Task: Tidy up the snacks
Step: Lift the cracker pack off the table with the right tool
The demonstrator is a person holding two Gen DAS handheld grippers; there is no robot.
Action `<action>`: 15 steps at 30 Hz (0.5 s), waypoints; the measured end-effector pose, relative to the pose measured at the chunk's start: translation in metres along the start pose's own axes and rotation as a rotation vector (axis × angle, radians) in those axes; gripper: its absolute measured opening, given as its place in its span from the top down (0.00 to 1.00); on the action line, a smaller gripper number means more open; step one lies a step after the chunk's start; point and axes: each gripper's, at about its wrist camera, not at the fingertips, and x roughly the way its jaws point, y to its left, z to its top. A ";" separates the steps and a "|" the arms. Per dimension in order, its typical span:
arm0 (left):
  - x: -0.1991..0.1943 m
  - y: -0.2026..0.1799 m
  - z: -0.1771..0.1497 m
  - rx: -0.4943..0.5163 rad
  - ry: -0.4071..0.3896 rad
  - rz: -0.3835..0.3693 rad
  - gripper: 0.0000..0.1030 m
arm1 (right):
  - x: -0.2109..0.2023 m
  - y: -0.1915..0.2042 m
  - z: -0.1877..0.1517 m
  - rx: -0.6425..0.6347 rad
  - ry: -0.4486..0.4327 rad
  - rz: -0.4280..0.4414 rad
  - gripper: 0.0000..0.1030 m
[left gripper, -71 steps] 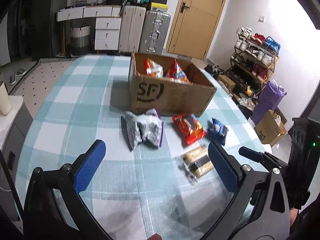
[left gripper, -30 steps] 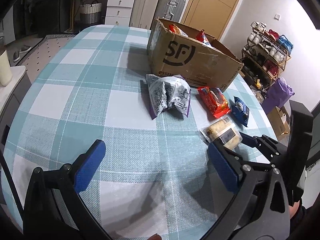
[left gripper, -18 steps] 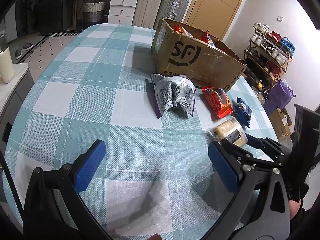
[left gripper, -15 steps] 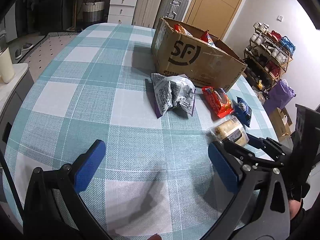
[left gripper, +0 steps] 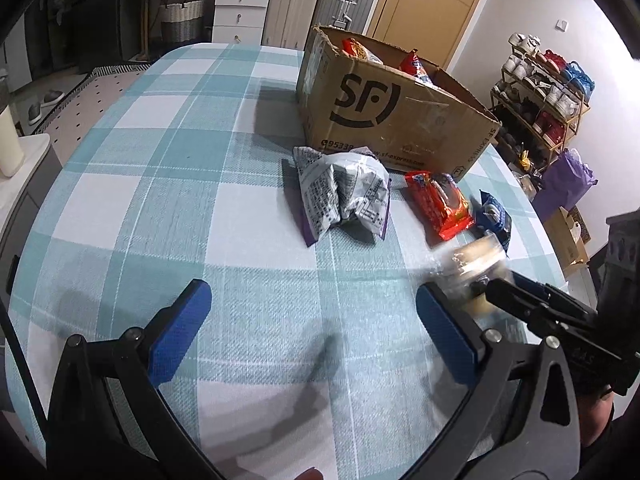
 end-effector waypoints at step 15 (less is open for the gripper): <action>0.011 0.012 0.020 -0.037 0.004 0.019 0.01 | 0.008 0.003 0.004 0.013 0.016 0.001 0.48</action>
